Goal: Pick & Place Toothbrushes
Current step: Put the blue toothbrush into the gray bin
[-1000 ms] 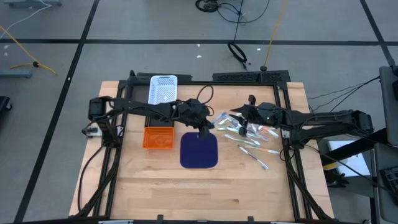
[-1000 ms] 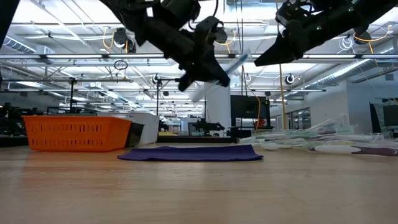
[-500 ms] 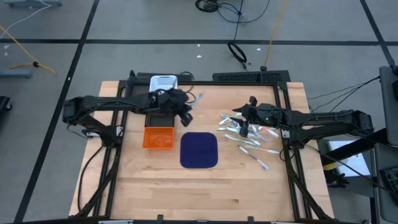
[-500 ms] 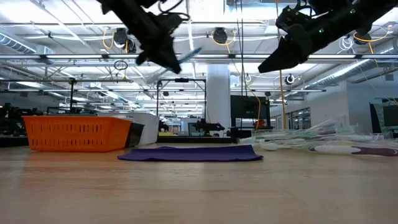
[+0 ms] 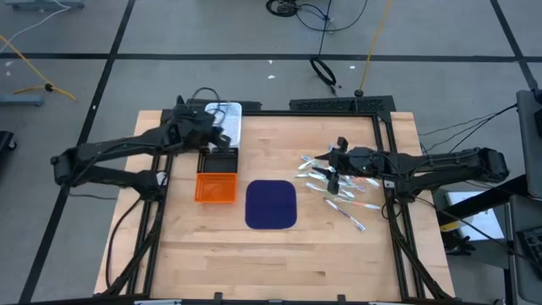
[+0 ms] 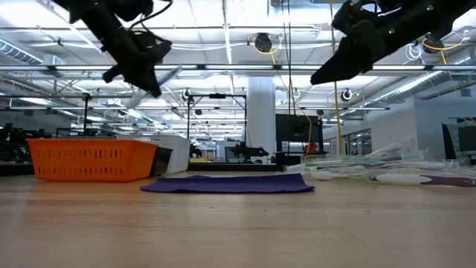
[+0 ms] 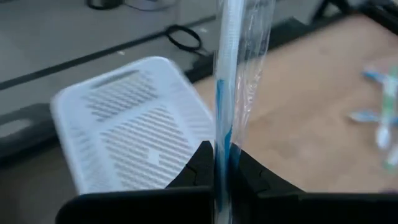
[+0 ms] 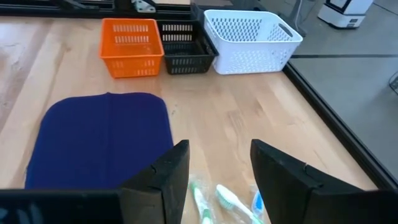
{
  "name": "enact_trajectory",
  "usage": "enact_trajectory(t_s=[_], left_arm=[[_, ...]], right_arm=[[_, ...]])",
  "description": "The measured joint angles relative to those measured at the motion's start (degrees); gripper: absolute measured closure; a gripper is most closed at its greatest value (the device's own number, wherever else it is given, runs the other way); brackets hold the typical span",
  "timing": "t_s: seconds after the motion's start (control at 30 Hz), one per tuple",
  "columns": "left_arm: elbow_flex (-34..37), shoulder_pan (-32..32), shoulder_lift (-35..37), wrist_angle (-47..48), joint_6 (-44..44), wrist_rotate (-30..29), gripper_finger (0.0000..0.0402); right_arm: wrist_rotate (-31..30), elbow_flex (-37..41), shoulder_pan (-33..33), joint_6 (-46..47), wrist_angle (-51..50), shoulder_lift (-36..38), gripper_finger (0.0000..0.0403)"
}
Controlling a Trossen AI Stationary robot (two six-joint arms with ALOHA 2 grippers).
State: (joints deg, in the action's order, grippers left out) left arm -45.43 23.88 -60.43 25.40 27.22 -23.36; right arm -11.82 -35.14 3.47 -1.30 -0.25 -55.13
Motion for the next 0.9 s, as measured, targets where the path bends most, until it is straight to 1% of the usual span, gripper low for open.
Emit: enact_trajectory(t_s=[0.13,0.27,0.4,0.53,0.6,0.7,0.8,0.9], left_arm=[[1.7,4.3,3.7,4.2,1.0,-4.7,0.0389],[2.5,8.3,4.7,7.9,1.9,-8.4,0.0394],[3.8,11.9,4.0,8.4,2.5,-8.7,0.0381],[5.4,15.7,3.1,8.3,0.5,-10.3,0.0394],[5.9,17.4,2.7,7.6,0.0,-10.7,0.0393],[6.7,19.8,2.7,7.4,0.1,-10.9,0.0378],[8.0,21.8,2.7,6.4,-0.1,-11.0,0.0372],[9.0,22.1,2.7,5.2,-1.0,-11.4,0.0381]], right_arm=[[0.0,0.0,-0.5,0.6,0.1,0.0,0.0242],[0.0,0.0,-0.6,0.7,0.1,0.0,0.0242],[0.0,0.0,-0.6,0.7,0.2,0.0,0.0245],[0.0,0.0,-0.6,0.7,0.2,0.0,0.0244],[0.0,0.0,-0.6,0.7,0.2,0.0,0.0243],[-0.1,0.0,-0.6,0.7,0.2,0.0,0.0245],[-0.1,0.0,-0.6,0.7,0.2,0.0,0.0247],[-0.1,0.0,-0.6,0.7,0.3,0.0,0.0247]])
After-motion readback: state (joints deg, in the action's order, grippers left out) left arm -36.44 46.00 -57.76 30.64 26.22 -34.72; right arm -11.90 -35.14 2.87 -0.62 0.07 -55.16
